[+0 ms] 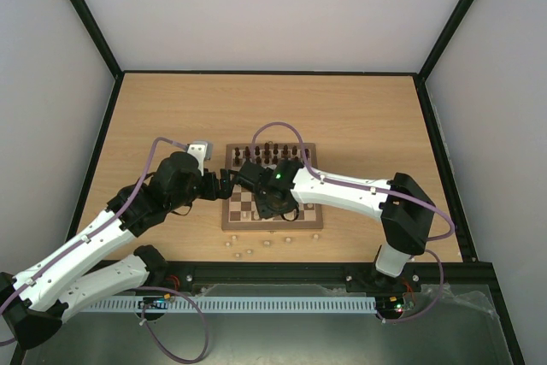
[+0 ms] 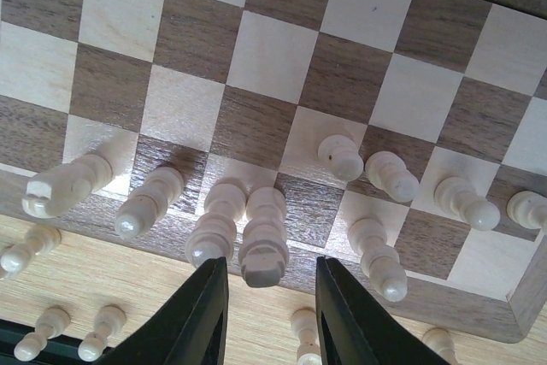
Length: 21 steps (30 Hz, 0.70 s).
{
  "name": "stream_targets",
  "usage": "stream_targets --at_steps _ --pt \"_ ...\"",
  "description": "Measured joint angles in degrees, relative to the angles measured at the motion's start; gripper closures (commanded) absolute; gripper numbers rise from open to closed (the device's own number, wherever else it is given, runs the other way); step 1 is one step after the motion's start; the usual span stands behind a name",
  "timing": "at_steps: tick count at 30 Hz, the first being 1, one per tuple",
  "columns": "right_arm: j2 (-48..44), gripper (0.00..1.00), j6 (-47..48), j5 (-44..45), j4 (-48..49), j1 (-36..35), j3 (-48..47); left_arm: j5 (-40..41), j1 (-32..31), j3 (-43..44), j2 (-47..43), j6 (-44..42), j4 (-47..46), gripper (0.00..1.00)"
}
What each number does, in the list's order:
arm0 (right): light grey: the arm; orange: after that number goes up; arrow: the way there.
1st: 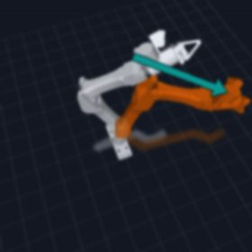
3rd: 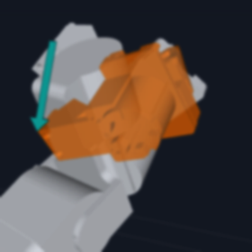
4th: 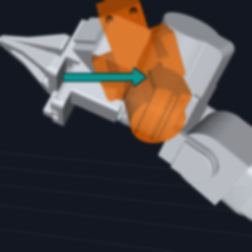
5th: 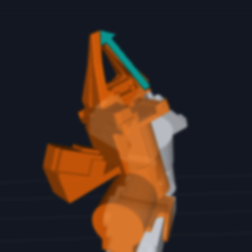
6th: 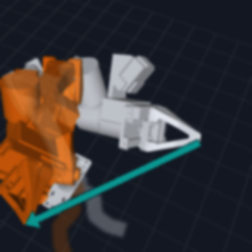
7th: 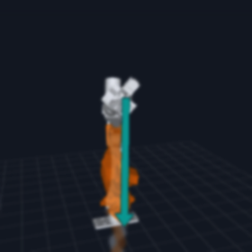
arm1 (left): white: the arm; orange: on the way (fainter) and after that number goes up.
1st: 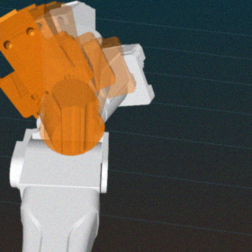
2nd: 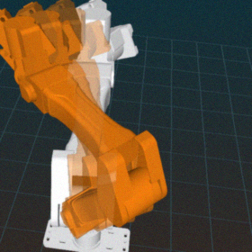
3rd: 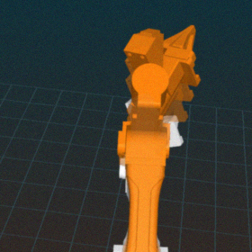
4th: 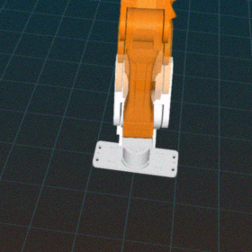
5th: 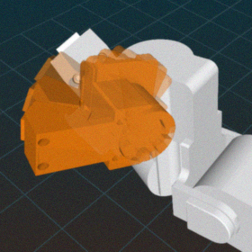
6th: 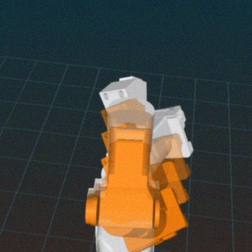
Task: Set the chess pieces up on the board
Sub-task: Move the chess piece to the chessboard.
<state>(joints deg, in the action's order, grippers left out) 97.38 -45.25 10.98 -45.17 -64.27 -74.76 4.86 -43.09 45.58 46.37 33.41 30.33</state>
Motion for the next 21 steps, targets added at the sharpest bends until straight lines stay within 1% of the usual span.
stream_targets --at_steps 21 --pt "0.59 0.71 -0.15 0.02 0.31 0.00 1.33 -0.17 0.00 0.00 0.00 0.00 0.00 0.01"
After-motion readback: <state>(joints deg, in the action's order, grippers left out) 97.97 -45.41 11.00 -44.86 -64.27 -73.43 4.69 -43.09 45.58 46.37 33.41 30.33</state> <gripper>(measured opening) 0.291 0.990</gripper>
